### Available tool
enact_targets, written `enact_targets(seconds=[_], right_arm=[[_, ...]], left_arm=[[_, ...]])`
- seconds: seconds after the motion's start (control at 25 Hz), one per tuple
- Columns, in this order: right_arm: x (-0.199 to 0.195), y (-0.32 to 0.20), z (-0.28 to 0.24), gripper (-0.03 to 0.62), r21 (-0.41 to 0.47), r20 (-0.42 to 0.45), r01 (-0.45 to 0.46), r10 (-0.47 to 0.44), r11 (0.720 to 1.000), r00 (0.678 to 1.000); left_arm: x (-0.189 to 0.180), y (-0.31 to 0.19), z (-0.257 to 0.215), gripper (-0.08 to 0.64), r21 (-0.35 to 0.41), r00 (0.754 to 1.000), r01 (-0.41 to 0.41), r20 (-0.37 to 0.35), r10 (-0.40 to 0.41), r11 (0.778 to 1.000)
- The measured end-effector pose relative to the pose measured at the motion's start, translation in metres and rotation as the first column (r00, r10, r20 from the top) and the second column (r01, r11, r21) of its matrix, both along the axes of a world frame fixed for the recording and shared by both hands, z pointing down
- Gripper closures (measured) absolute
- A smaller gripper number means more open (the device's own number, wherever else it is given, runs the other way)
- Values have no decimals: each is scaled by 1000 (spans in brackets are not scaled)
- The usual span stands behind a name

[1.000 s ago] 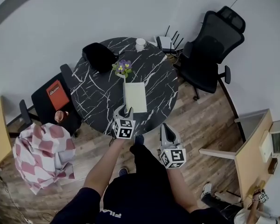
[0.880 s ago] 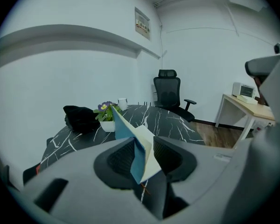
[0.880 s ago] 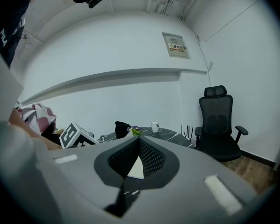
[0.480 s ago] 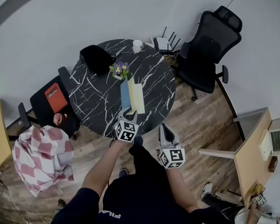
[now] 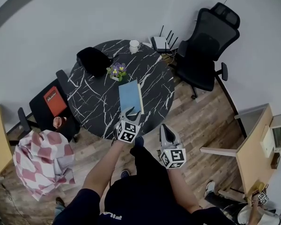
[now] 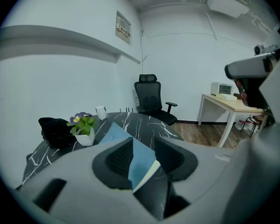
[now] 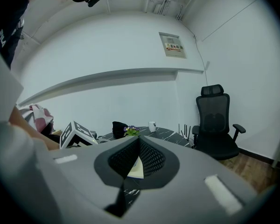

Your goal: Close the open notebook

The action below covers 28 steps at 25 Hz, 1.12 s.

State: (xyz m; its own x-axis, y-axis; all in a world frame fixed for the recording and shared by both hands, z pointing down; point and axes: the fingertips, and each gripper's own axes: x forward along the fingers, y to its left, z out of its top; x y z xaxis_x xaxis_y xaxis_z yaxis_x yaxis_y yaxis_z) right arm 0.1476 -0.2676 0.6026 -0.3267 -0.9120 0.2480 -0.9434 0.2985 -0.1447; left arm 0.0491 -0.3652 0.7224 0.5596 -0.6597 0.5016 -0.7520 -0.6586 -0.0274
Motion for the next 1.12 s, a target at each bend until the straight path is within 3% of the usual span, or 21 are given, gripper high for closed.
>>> enact_targets(seconds=[0.24,0.52,0.88,1.04,1.12], right_arm=[[-1,2,-1,580,13,-11,-10,11,1000,1000],[-4,2,-15,580,46,1,-17,17,999,1000],[-9,3,-34,580,79,-2,-17,18,997,1000],[-8,-2,-42,580,100,-1,-20,20,995,1000],[-9,-3,-46,581,115,-3,-19,19,993,1000]], left_arm=[[-22,4,-42,405,96,991,81,-116,-70,992],[-55,28,-104,394,212,973,157,-200,-114,965],[-105,58,-172,368,328,936,281,-300,-183,902],[-114,69,-187,353,383,938,292,-291,-186,876],[-122,72,-193,351,383,925,326,-317,-209,864]])
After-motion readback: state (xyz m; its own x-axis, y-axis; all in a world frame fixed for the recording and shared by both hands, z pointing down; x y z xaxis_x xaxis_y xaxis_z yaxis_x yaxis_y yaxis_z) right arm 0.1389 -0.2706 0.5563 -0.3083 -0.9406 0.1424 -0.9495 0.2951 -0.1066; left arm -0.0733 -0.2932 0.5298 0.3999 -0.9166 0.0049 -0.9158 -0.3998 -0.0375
